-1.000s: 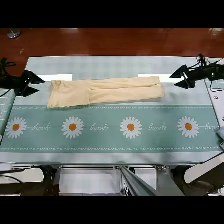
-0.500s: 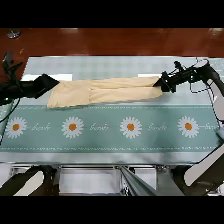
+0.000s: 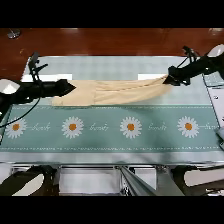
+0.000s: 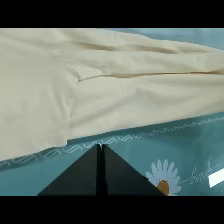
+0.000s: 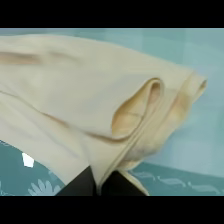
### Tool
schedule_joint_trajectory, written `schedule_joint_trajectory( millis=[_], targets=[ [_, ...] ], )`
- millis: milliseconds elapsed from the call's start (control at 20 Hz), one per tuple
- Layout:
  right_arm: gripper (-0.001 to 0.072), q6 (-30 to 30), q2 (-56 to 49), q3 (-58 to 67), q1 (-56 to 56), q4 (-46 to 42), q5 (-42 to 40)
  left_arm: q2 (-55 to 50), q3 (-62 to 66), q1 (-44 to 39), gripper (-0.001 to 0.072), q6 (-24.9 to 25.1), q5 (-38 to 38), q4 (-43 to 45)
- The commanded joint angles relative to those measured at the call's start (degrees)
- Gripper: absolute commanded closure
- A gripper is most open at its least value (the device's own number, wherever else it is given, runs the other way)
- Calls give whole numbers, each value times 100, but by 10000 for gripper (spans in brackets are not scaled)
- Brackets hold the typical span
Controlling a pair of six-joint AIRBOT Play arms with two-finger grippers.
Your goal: Fold the shirts.
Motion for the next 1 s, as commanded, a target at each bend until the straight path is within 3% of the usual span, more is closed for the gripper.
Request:
schedule_joint_trajectory(
  millis=[0,200,350,500,700,950],
  targets=[
    [689,2,2044,-1495,-39,-417,-540,-437,361,-1156,689,-295,715,428],
    [689,356,4100,-2780,-37,-415,-328,-1895,1569,-2396,689,-946,776,968],
    [688,520,4754,-2955,-33,-444,-33,-3165,2719,-3060,687,-1506,350,859],
    [688,557,4903,-2955,-33,-398,44,-4109,3676,-3617,687,-1569,4,575],
    [688,549,4903,-2953,70,-302,-125,-4920,4441,-4207,687,-2057,-280,511],
    [688,621,4859,-2953,557,-321,-675,-5167,4559,-4826,685,-1816,-758,-313]
  ],
)
